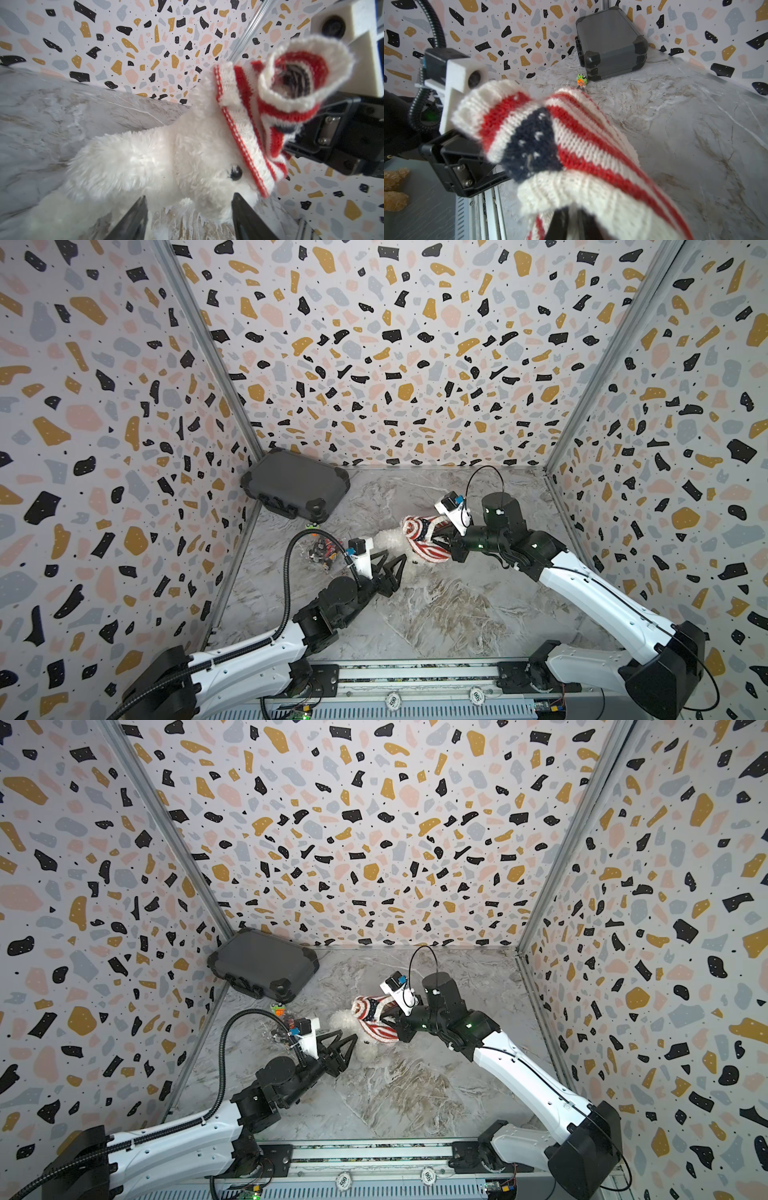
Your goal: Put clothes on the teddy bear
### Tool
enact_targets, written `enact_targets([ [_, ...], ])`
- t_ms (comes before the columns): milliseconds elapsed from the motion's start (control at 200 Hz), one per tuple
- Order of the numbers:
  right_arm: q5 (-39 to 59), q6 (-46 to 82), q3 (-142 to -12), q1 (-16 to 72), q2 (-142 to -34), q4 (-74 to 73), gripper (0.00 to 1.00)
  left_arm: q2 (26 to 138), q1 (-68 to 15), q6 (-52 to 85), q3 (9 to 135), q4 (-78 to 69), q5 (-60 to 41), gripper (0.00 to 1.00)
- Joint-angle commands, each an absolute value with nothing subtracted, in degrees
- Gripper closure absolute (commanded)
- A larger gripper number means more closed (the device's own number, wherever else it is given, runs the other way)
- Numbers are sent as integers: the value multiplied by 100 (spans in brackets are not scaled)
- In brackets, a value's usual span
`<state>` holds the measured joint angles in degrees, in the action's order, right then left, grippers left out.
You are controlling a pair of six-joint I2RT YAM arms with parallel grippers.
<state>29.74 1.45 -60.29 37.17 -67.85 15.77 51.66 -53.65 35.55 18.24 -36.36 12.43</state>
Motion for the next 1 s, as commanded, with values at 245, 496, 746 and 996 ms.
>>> enact_targets([
  [245,2988,379,-5726,3910,-6402,1103,100,5415,-5303,4448,1778,-5098,445,44],
  [496,2988,341,-5757,3992,-6413,1237,100,5641,-5274,4374,1971,-5242,442,60],
  [746,2988,308,-5731,4012,-6370,1324,100,5663,-5155,4329,2122,-5240,476,74],
  [996,2988,272,-5783,4093,-6399,1423,100,5808,-5139,4272,2249,-5307,426,76],
])
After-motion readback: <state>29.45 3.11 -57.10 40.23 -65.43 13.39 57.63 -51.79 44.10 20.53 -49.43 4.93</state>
